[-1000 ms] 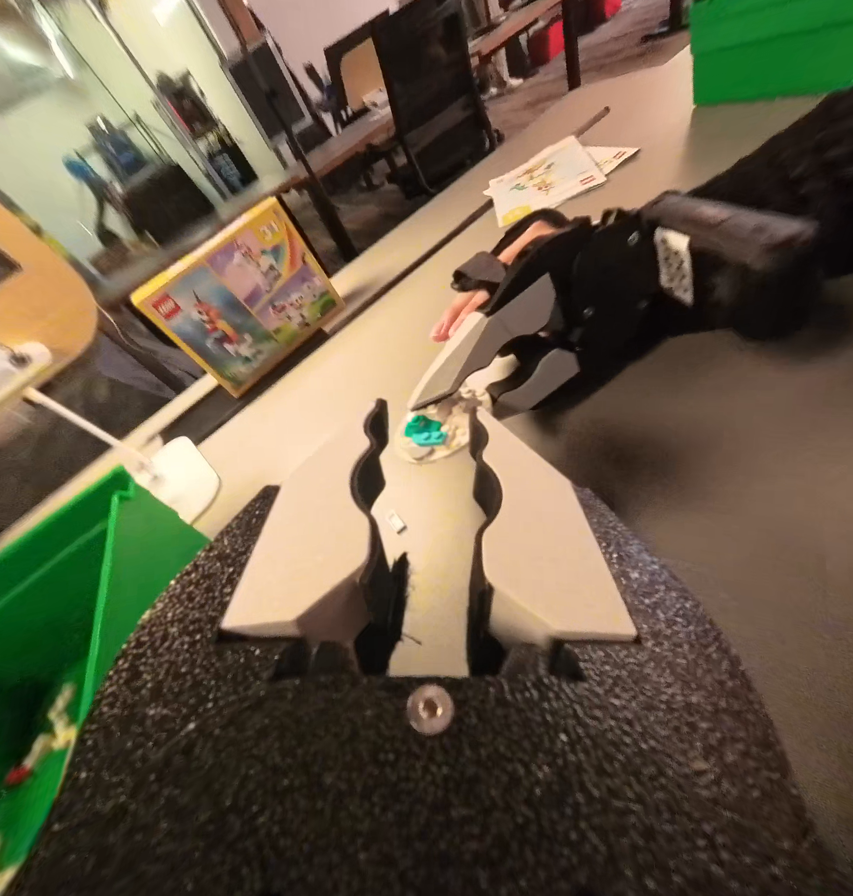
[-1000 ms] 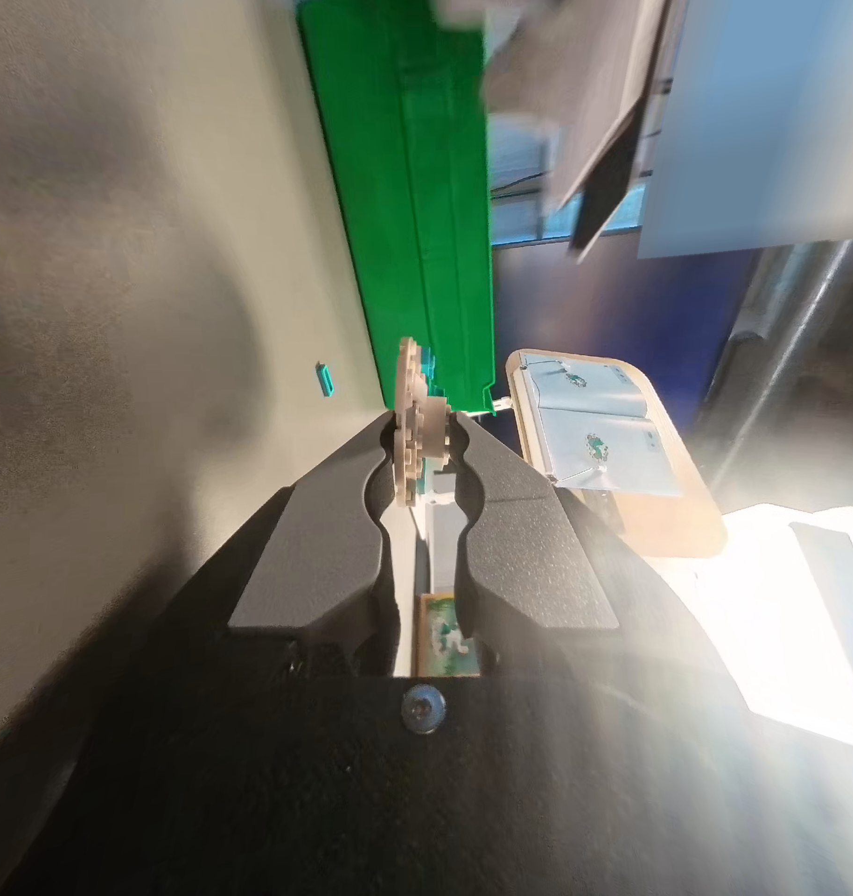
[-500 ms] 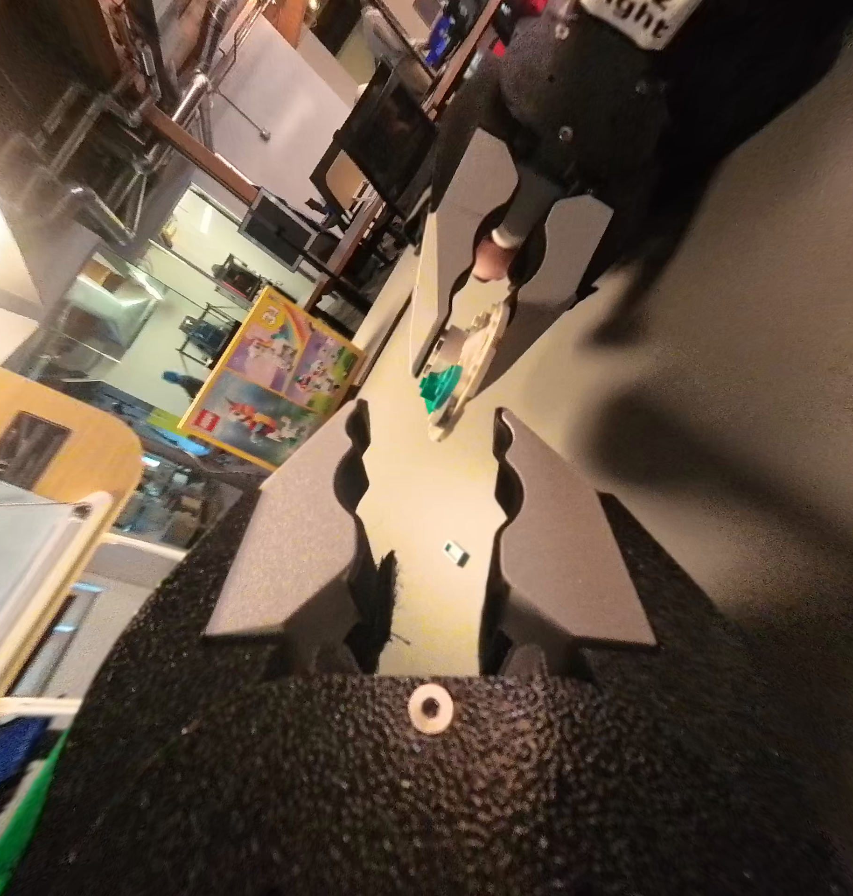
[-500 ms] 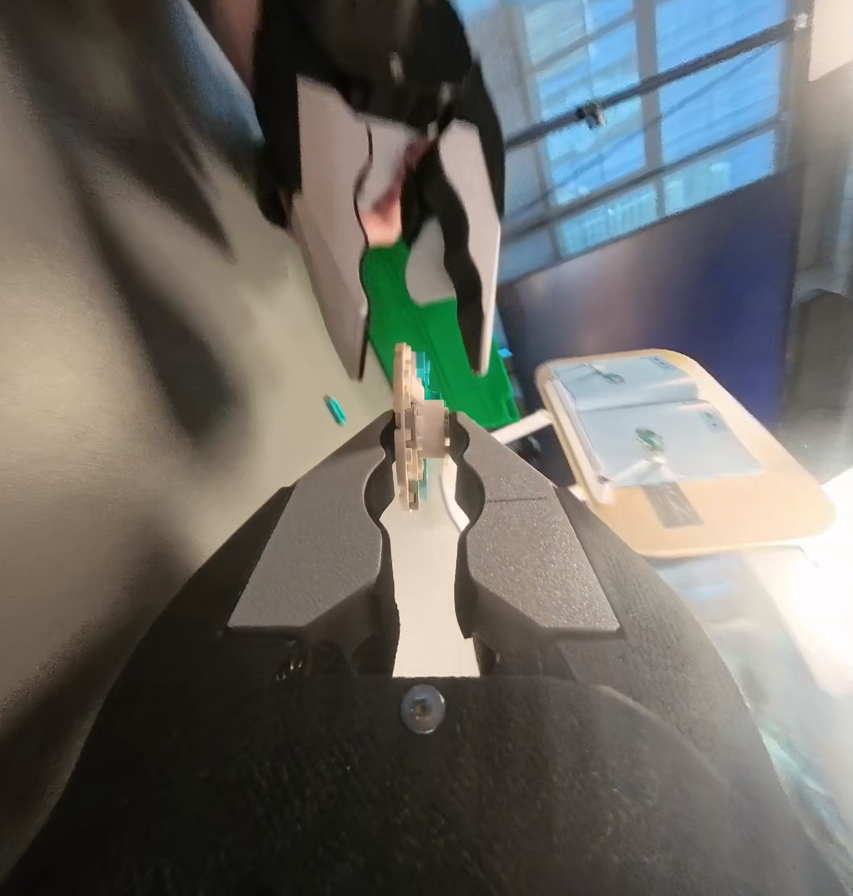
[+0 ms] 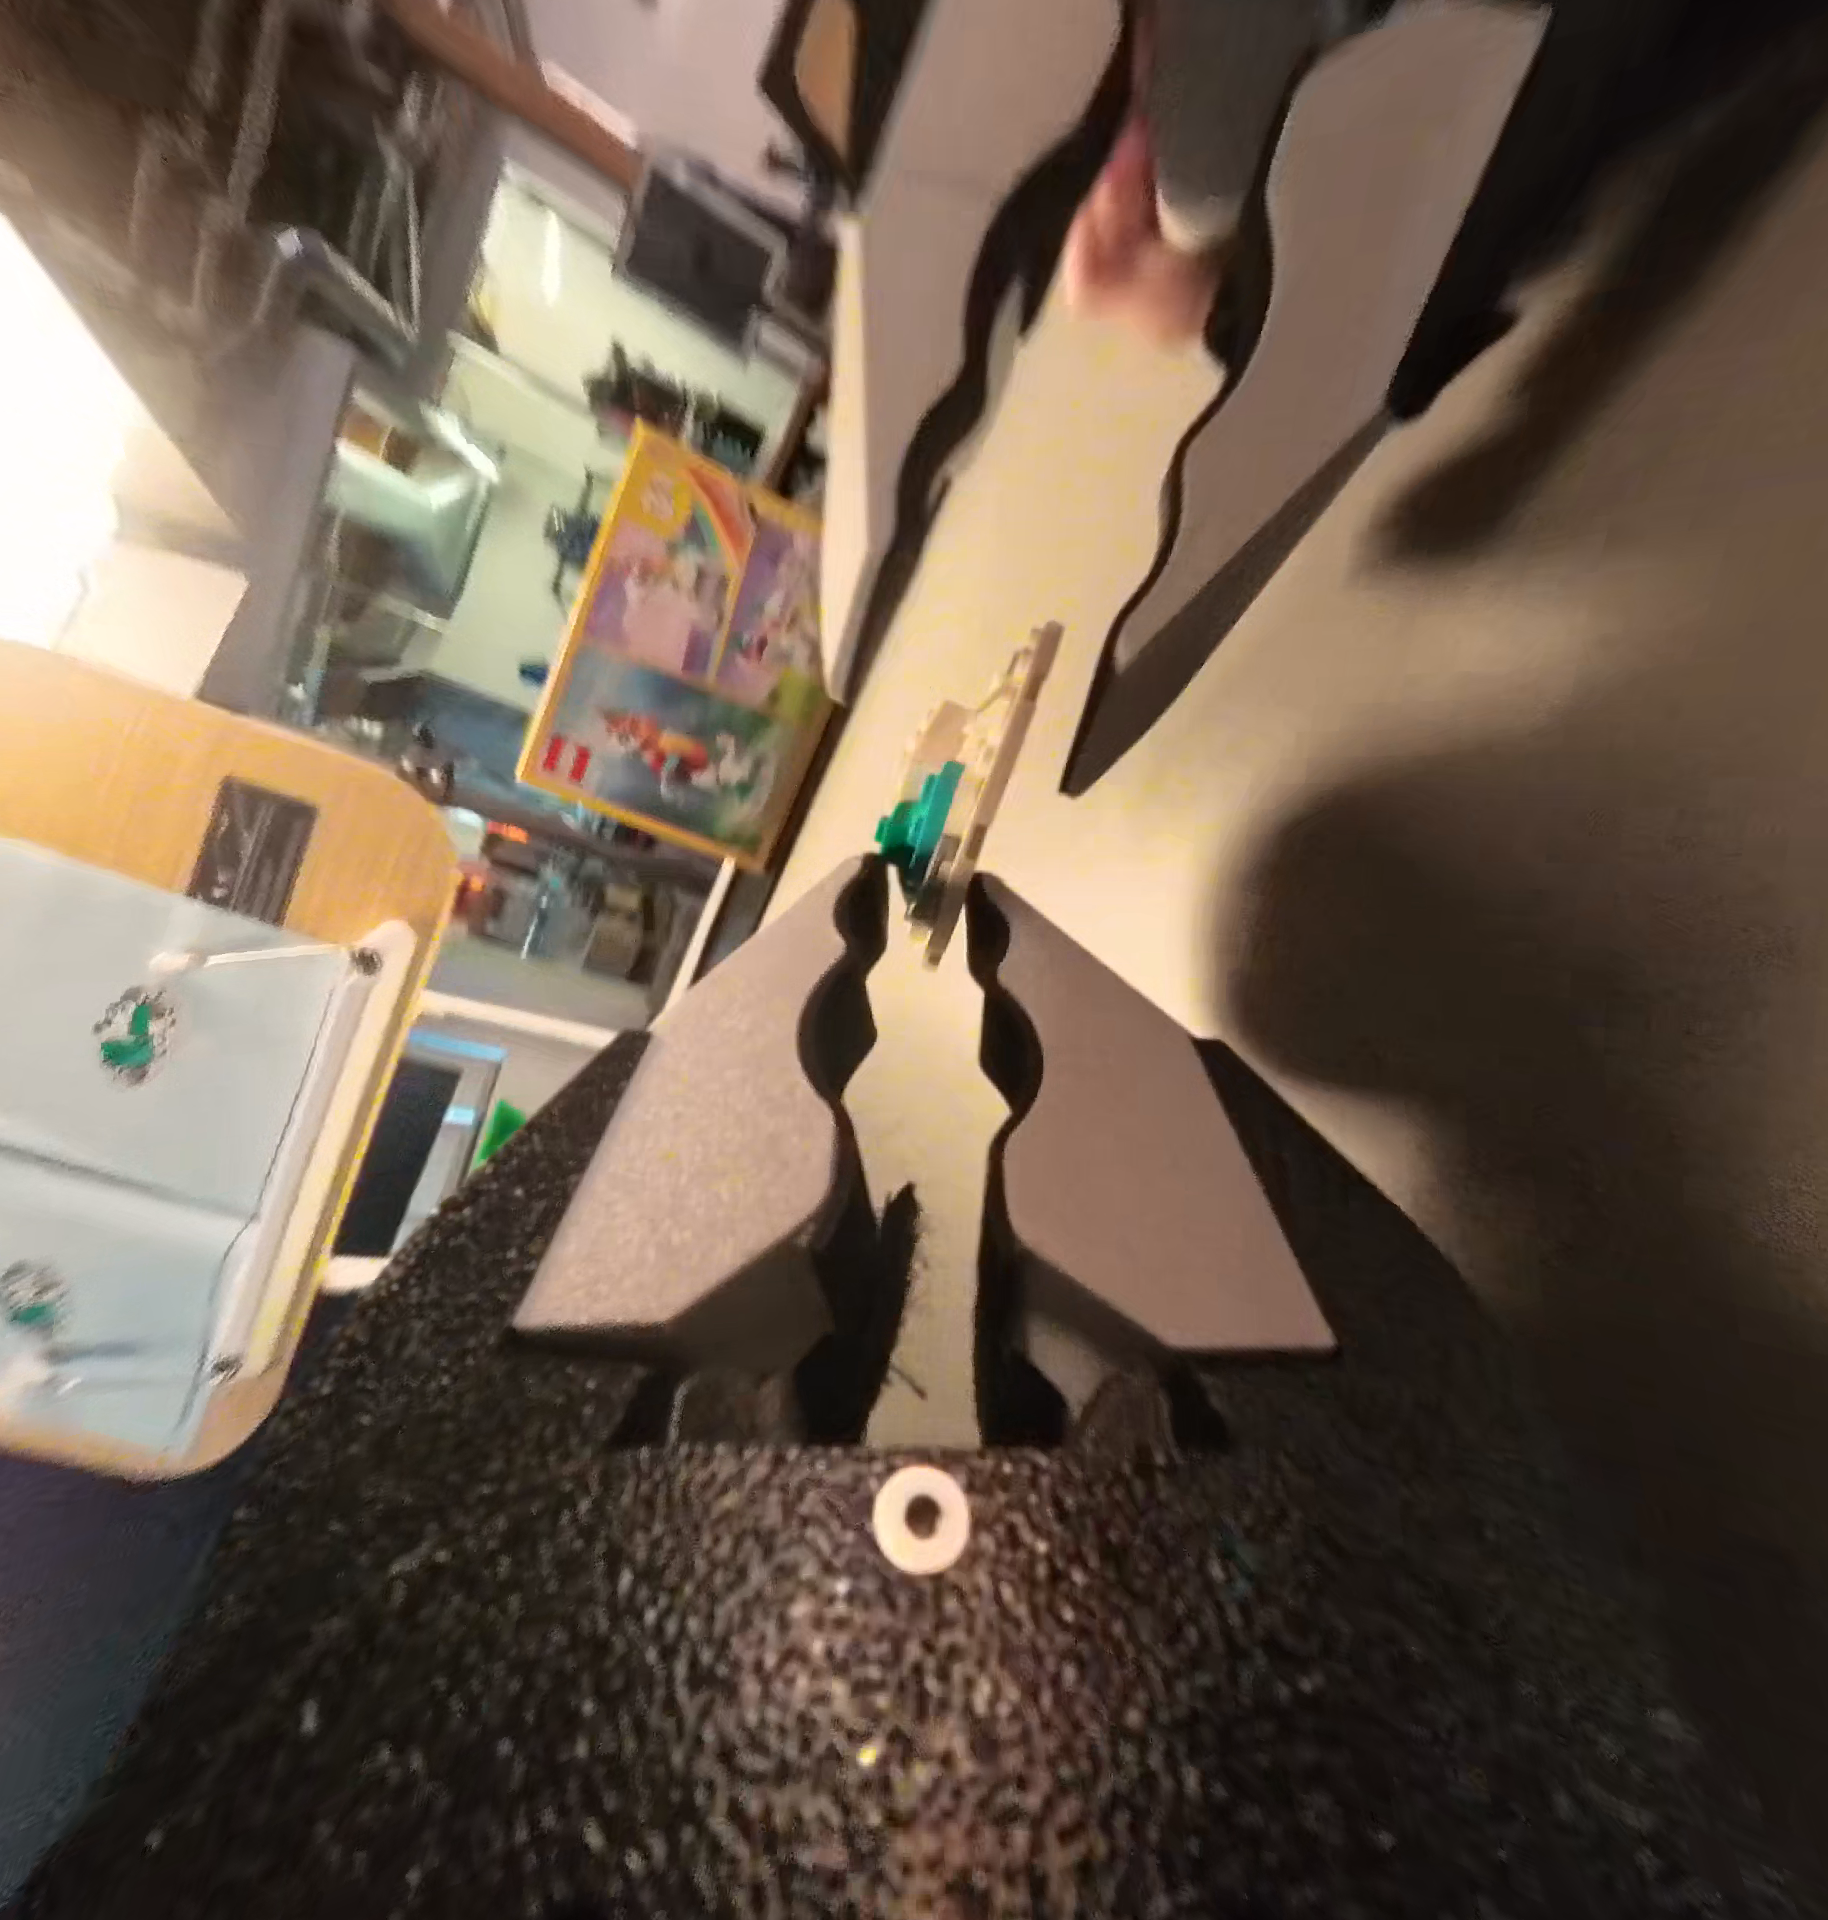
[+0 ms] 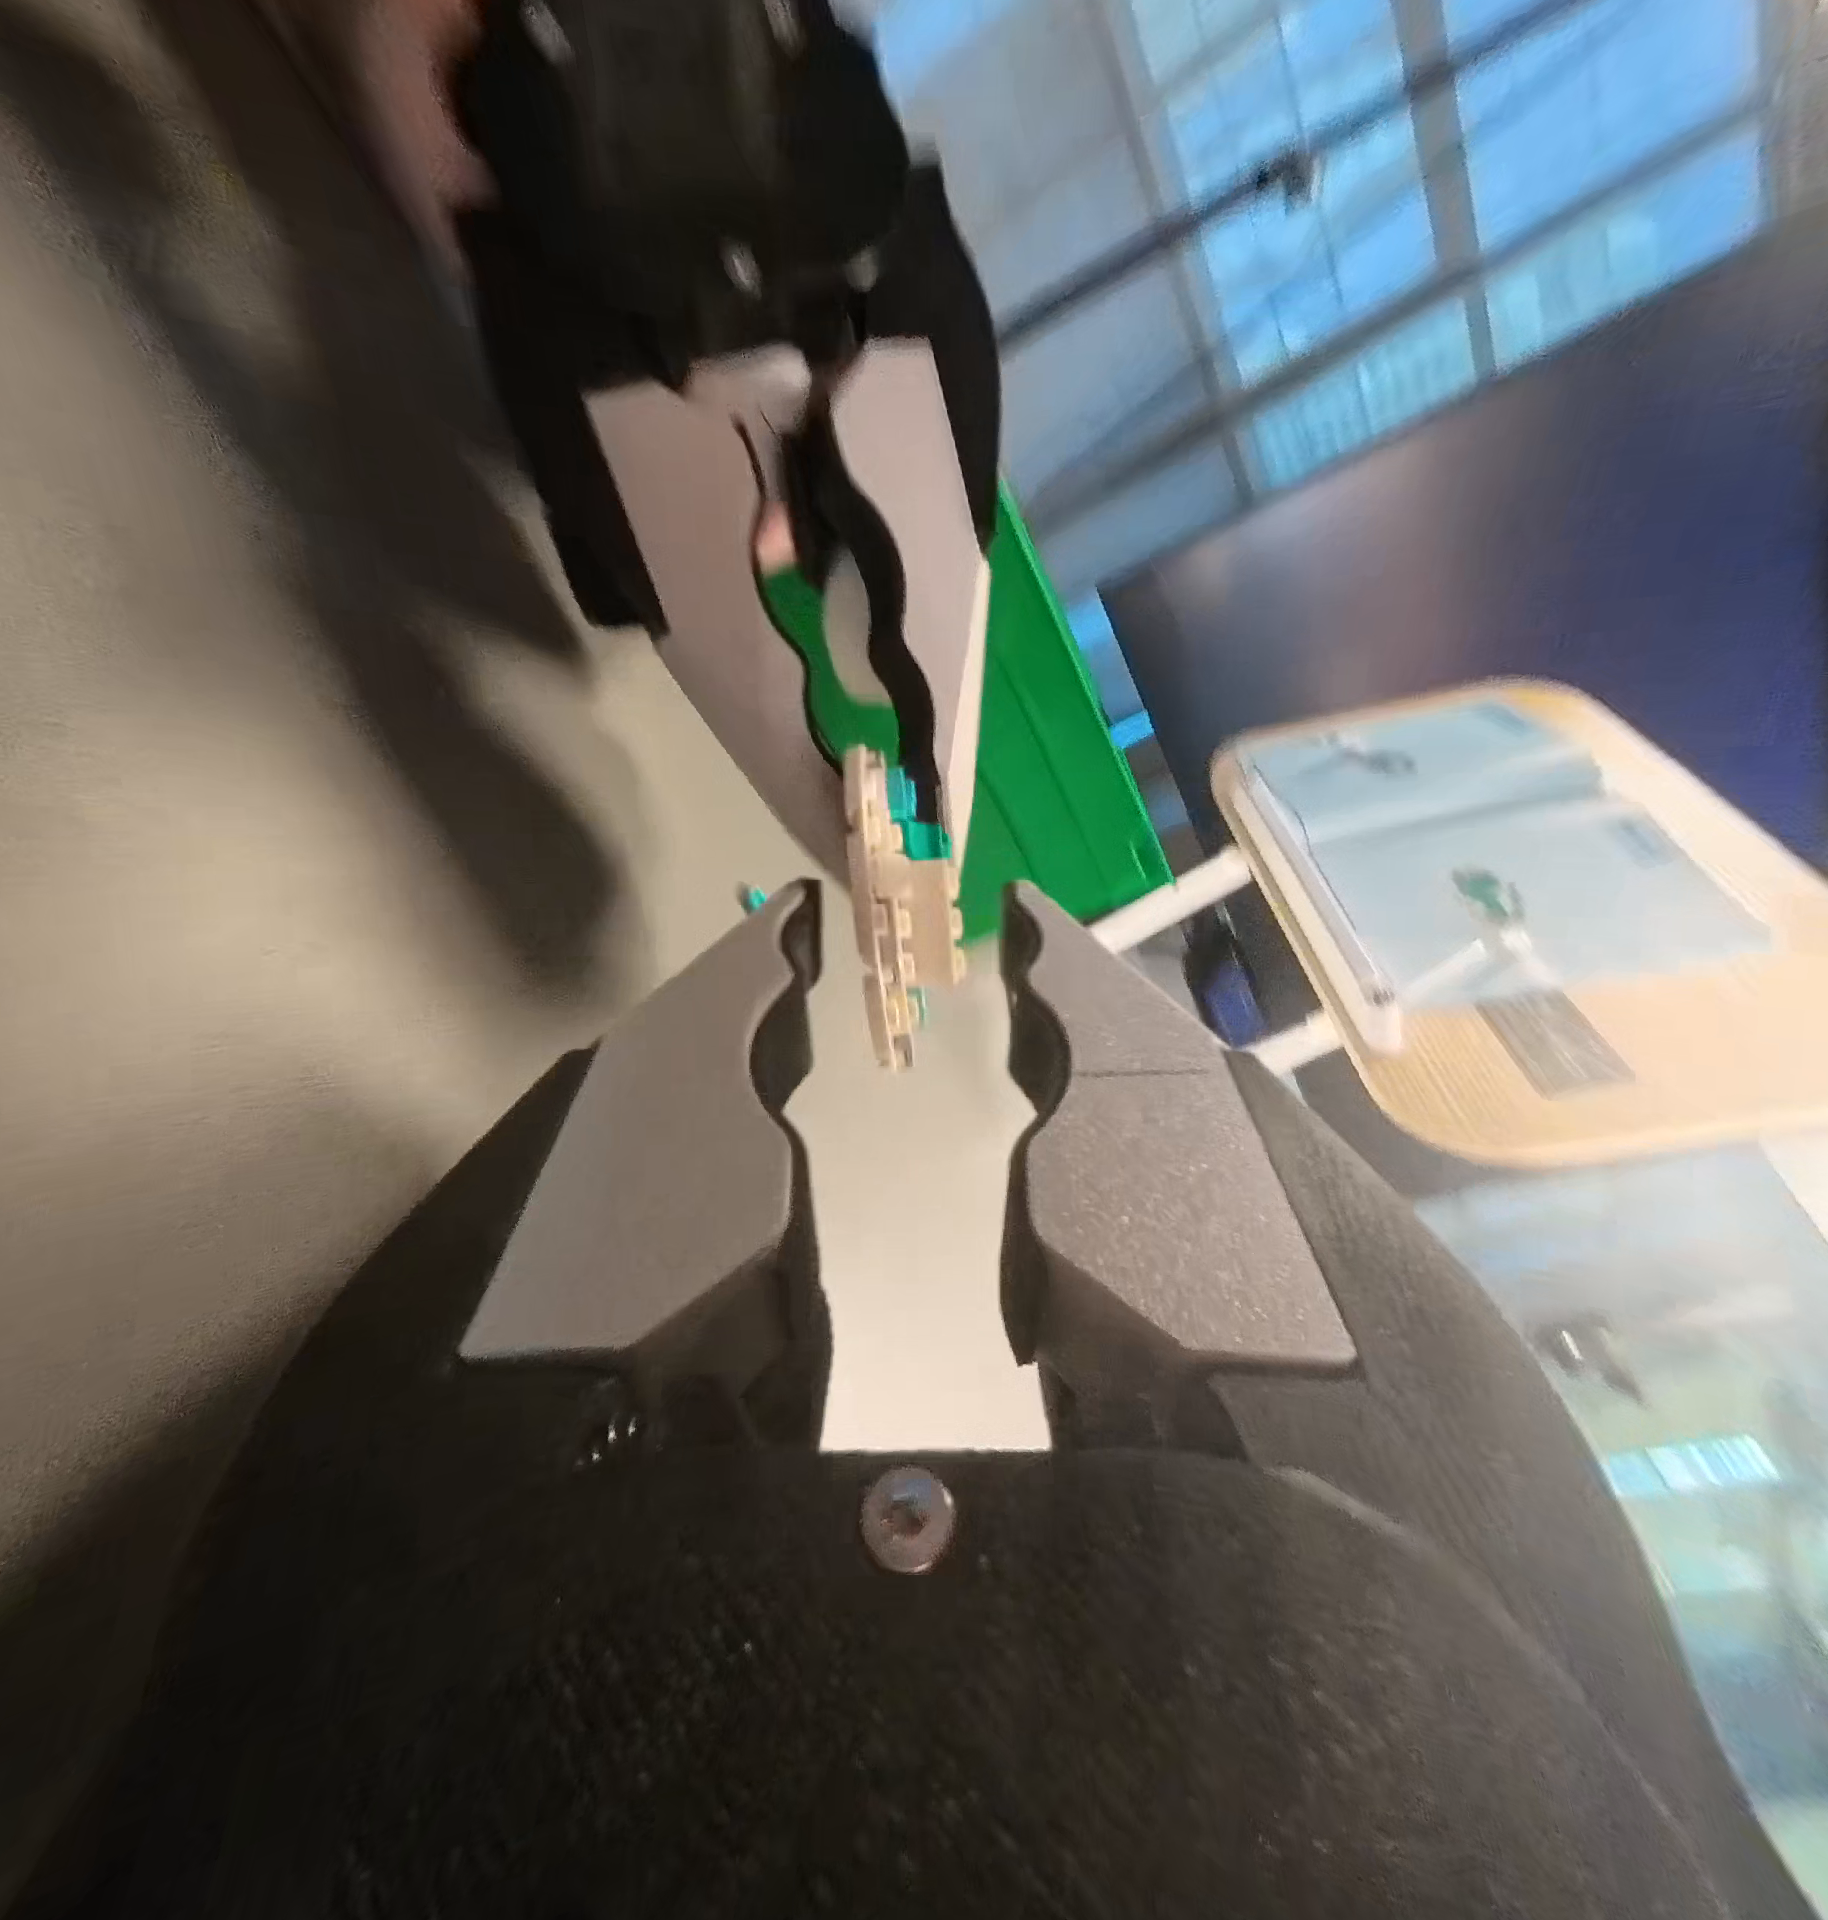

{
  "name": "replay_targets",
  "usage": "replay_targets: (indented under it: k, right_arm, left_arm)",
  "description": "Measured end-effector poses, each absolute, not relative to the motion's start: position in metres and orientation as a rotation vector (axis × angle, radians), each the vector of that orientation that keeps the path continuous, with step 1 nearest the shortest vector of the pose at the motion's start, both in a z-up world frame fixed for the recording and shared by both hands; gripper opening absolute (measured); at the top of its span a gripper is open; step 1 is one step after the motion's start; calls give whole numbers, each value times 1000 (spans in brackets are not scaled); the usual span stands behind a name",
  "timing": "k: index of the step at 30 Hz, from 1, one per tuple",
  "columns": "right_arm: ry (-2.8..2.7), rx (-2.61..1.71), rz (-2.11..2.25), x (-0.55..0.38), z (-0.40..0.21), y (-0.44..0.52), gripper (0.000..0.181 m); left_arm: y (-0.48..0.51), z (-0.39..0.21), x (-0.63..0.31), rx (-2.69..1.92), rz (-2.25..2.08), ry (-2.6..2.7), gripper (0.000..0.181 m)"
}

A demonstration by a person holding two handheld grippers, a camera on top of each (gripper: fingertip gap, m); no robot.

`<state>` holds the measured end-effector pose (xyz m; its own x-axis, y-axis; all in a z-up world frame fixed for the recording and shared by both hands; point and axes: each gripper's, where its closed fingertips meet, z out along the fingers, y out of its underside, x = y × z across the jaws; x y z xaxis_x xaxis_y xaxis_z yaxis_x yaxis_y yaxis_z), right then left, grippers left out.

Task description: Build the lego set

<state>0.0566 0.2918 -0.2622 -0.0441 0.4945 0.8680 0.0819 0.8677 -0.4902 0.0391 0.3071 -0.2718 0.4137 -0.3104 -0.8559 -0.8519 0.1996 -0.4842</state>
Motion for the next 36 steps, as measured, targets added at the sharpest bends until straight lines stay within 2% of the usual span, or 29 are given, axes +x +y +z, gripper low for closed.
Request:
replay_targets:
  k: [3,11,19,23,26,28,36]
  right_arm:
    - [-1616,-514,197,51,-270,302,37]
    - [-1634,-439,-34,50,-273,306,10]
    - [-1739,-605,266,55,-291,307,8]
    - [-1702,-813,596,61,-276,308,28]
    - [-1689,-1063,970,64,-265,298,14]
    - [-1684,-1254,1207,63,-265,290,15]
    - [-1756,-1530,1136,59,-296,291,14]
  left_arm:
    - [311,-284,32,-1452,663,1177,12]
    - [310,-277,32,-1480,619,1136,12]
    - [305,-289,31,-1385,732,1287,11]
    - [307,-295,26,-1354,819,1349,11]
    - [308,-297,28,-1331,854,1372,11]
    - [307,-297,31,-1302,879,1391,11]
    - [305,-297,42,-1228,919,1420,11]
